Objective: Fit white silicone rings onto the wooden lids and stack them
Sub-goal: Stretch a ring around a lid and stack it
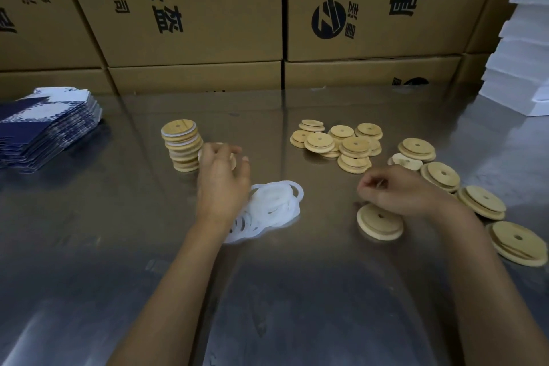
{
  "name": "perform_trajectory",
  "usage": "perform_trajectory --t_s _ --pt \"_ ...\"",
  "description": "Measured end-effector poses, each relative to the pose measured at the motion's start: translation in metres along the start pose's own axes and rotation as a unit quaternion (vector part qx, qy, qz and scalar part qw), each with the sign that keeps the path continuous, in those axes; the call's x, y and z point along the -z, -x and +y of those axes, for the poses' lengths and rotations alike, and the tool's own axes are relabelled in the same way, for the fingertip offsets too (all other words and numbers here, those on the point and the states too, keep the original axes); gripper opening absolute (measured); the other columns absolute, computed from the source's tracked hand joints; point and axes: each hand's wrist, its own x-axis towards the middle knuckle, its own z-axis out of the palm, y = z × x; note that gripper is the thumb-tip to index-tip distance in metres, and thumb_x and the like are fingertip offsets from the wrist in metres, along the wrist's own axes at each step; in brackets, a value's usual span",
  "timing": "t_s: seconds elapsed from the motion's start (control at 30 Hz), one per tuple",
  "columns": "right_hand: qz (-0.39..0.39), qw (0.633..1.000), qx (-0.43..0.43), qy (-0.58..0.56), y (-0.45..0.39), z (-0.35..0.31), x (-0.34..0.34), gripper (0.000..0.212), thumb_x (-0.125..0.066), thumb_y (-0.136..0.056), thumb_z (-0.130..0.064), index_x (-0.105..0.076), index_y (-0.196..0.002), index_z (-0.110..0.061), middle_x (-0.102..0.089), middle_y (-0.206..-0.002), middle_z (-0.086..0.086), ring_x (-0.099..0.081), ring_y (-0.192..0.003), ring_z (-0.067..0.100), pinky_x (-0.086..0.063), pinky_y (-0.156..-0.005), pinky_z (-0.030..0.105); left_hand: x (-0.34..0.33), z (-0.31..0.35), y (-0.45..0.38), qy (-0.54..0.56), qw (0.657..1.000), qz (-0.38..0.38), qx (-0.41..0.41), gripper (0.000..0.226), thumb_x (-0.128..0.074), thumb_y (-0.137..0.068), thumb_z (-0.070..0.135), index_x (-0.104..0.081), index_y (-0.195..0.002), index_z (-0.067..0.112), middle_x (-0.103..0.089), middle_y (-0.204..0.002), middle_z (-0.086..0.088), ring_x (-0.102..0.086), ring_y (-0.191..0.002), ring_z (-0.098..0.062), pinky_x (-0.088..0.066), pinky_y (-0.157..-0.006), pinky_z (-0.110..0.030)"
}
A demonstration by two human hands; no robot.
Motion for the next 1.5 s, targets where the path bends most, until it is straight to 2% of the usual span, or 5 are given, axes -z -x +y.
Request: perform_trajectory --t_s 0.23,0.53,0.67,1.1,1.5 --pt "-0.137 0.990 -0.042 -0.009 0.007 0.021 0.021 0.031 -0.084 -0.078 -0.026 -0.071 -0.105 -0.033 -0.060 -0.097 -0.005 -0.056 -0.086 0.009 -0.042 -0.074 0.019 -0.012 0.012 0.014 -0.015 0.995 -0.063 -0.071 0.019 -0.055 -0.094 0.024 -0.064 -0.109 0.017 -0.045 -0.110 0.008 -0.052 -0.097 -0.008 -0.040 -0.082 -0.024" --pt "-0.089 0.994 0.054 -0.037 -0.009 -0.006 -0.022 0.031 -0.083 -0.080 -0.039 -0.067 -0.100 -0.022 -0.061 -0.092 -0.006 -0.053 -0.078 0.004 -0.043 -0.070 0.013 -0.014 0.015 0.016 -0.049 0.986 -0.137 -0.085 0.019 -0.055 -0.091 0.020 -0.066 -0.107 0.018 -0.054 -0.107 0.004 -0.054 -0.103 -0.017 -0.045 -0.090 -0.036" --pt "-0.104 0.988 0.086 -0.070 -0.008 -0.016 -0.037 0.028 -0.078 -0.086 -0.033 -0.058 -0.100 -0.019 -0.063 -0.095 0.001 -0.058 -0.090 0.013 -0.051 -0.090 0.034 -0.013 0.012 0.019 -0.094 0.975 -0.193 -0.065 0.031 -0.049 -0.093 0.016 -0.064 -0.119 0.018 -0.056 -0.120 -0.001 -0.049 -0.116 -0.021 -0.039 -0.102 -0.040" --pt "0.031 0.963 0.026 -0.268 -0.016 -0.016 -0.044 0.012 -0.071 -0.092 -0.018 -0.066 -0.099 -0.026 -0.071 -0.096 -0.004 -0.065 -0.081 0.008 -0.048 -0.064 0.018 -0.007 0.012 0.015 -0.063 0.985 -0.159 -0.026 0.012 -0.060 -0.089 0.015 -0.070 -0.095 0.018 -0.060 -0.102 0.003 -0.054 -0.099 -0.017 -0.045 -0.086 -0.031" --pt "0.004 0.803 -0.040 -0.595 -0.010 -0.032 -0.045 0.026 -0.057 -0.101 -0.012 -0.058 -0.126 -0.003 -0.071 -0.118 0.019 -0.073 -0.103 0.029 -0.062 -0.072 0.036 -0.002 0.037 0.015 0.297 0.916 -0.254 0.093 0.011 -0.064 -0.091 0.006 -0.064 -0.087 0.015 -0.070 -0.068 0.005 -0.059 -0.059 -0.003 -0.043 -0.054 -0.010"
